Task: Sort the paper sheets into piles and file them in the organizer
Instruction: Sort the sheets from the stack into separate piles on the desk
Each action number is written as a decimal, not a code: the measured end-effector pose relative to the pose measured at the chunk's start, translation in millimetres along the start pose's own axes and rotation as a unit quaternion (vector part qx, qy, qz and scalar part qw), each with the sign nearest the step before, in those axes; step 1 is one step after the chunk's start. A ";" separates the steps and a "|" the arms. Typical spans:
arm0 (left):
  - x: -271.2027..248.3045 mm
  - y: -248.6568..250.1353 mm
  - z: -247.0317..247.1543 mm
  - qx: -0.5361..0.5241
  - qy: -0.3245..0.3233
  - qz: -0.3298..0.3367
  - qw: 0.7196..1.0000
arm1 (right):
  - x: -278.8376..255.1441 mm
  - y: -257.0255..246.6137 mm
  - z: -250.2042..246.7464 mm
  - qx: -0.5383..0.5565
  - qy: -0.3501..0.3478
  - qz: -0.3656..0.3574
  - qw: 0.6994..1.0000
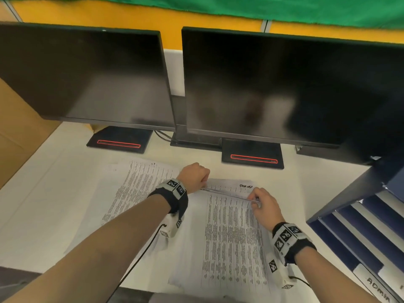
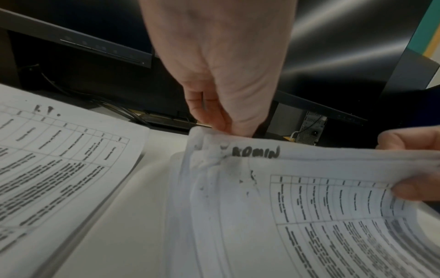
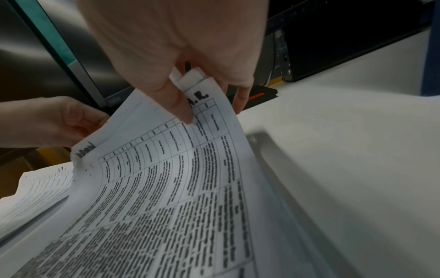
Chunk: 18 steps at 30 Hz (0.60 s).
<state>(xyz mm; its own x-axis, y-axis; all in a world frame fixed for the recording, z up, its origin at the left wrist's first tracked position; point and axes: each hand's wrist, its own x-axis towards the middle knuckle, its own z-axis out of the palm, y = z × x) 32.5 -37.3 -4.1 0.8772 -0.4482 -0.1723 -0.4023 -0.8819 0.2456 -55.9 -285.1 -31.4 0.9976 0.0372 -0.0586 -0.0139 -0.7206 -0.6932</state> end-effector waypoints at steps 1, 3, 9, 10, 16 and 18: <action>-0.2 0.0 -0.9 0.001 -0.002 0.004 1.000 | 0.6 -0.5 -0.7 0.001 0.002 -0.001 1.000; -0.2 -0.7 -1.9 0.013 -0.003 0.008 1.000 | 2.5 0.0 -0.9 -0.008 0.008 -0.005 1.000; -0.6 -6.6 2.6 0.026 0.000 0.036 0.999 | 2.1 -3.1 1.0 -0.064 0.009 0.007 0.998; -0.8 -7.5 3.7 0.006 0.009 0.036 0.999 | 2.2 -3.4 0.9 -0.068 0.013 0.009 0.998; -4.8 -5.9 3.4 -0.094 0.052 0.034 0.994 | 4.0 -1.0 2.4 -0.067 0.053 0.000 0.996; -6.0 -5.7 0.3 -0.171 0.041 0.025 0.984 | 3.7 0.0 2.3 -0.074 0.046 -0.009 0.996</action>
<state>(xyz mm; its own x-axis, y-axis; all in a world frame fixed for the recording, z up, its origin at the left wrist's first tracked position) 29.5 -29.7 -4.8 0.8823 -0.4640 -0.0787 -0.3456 -0.7524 0.5608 -52.3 -283.4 -33.3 0.9997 -0.0084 0.0243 0.0072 -0.8150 -0.5794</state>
